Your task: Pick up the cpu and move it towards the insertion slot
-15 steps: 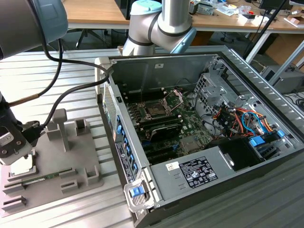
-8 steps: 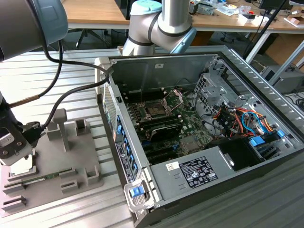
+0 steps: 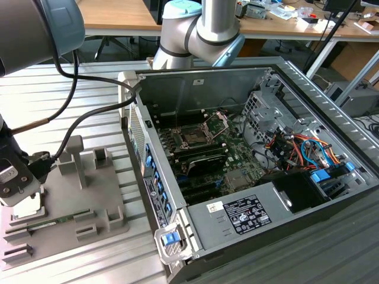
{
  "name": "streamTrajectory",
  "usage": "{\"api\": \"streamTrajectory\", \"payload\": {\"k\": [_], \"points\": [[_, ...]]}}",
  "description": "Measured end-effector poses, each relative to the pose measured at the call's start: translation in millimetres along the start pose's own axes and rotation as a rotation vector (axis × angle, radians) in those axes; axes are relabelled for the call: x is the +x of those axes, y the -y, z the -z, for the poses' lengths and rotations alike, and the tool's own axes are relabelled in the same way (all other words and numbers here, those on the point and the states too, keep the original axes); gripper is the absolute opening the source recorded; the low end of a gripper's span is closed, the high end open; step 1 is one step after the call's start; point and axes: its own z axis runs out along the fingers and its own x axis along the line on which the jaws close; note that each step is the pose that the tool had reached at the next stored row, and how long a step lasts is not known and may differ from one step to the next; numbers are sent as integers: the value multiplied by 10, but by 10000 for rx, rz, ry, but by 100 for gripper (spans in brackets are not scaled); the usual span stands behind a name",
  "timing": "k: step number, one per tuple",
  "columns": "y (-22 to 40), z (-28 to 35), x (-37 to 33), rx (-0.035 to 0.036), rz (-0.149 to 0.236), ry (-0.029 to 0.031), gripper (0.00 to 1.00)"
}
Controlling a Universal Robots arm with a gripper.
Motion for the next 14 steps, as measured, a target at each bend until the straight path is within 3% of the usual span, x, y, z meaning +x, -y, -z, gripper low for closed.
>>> {"api": "streamTrajectory", "payload": {"k": [2, 4, 14], "points": [[0, 0, 0, 1, 0, 0, 50], [0, 0, 0, 1, 0, 0, 62], [0, -12, 0, 2, 0, 0, 62]]}}
